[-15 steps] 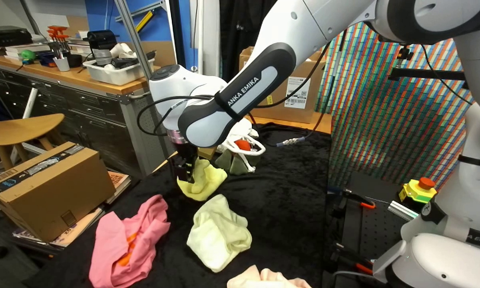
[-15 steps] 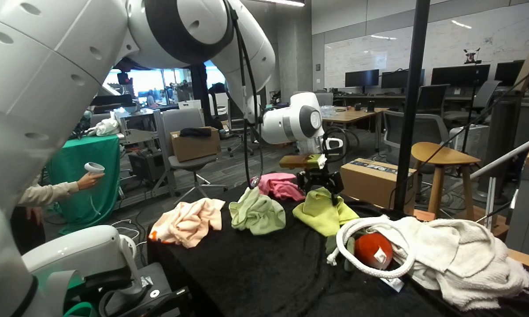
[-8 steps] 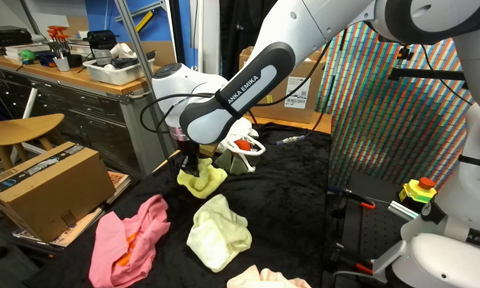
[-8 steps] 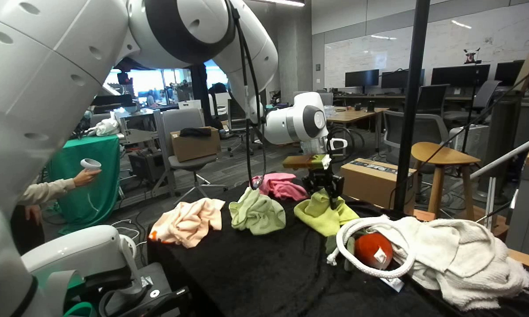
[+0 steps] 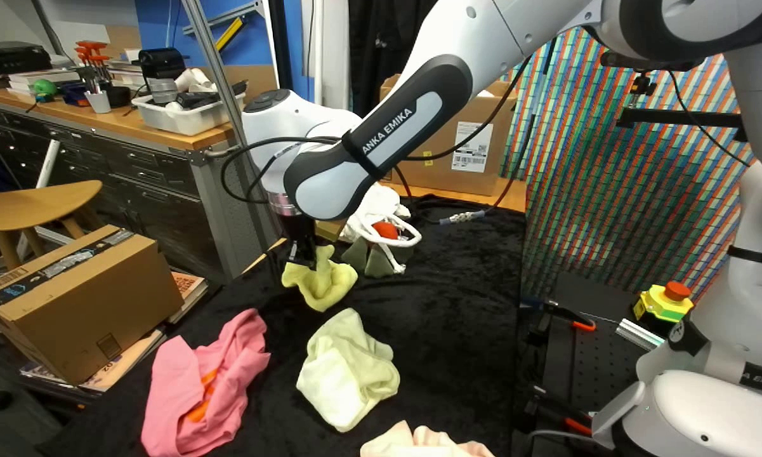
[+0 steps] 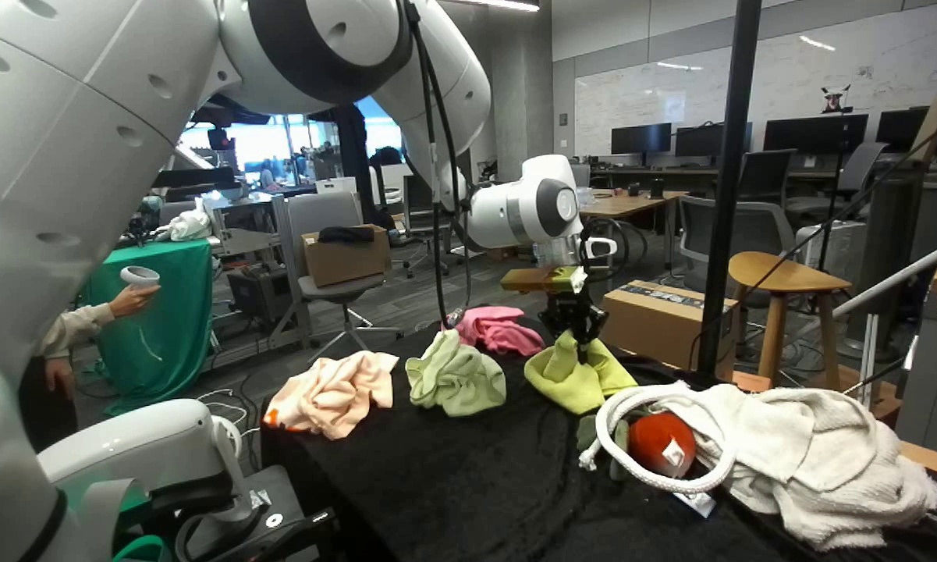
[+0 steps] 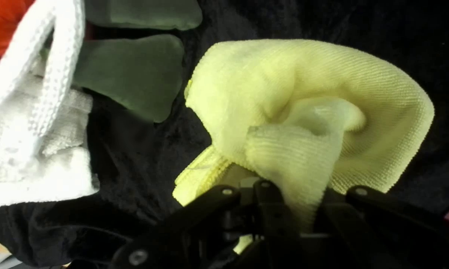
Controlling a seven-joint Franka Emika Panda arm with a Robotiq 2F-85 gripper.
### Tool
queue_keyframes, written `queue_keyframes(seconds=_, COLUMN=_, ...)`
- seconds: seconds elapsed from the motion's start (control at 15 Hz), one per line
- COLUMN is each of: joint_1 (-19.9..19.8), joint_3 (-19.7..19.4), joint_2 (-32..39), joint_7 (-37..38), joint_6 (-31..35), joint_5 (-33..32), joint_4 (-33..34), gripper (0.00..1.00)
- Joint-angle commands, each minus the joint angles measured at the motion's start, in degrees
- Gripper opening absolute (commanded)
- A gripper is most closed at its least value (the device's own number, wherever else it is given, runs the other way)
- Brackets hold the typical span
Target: Put all the object in the right back
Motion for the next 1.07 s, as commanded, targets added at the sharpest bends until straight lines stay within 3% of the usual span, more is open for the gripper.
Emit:
queue_keyframes(seconds=0.0, joint_1=-0.5, joint_3=0.3, joint_2=-5.0, joint_7=-1.4, joint_6=0.5, joint_5=2.0, joint_4=-4.3, gripper=0.04)
queue_keyframes(seconds=0.6, joint_1=-3.1, joint_3=-1.8, joint_2=-22.2, joint_7=1.8, joint_6=5.6, joint_5=0.7, joint_4=-19.5, gripper=0.04)
queue_keyframes(seconds=1.0, joint_1=-7.9, joint_3=-5.2, joint_2=-27.6, joint_7=6.7, joint_6=6.2, joint_5=0.8, joint_4=-20.2, gripper=0.04)
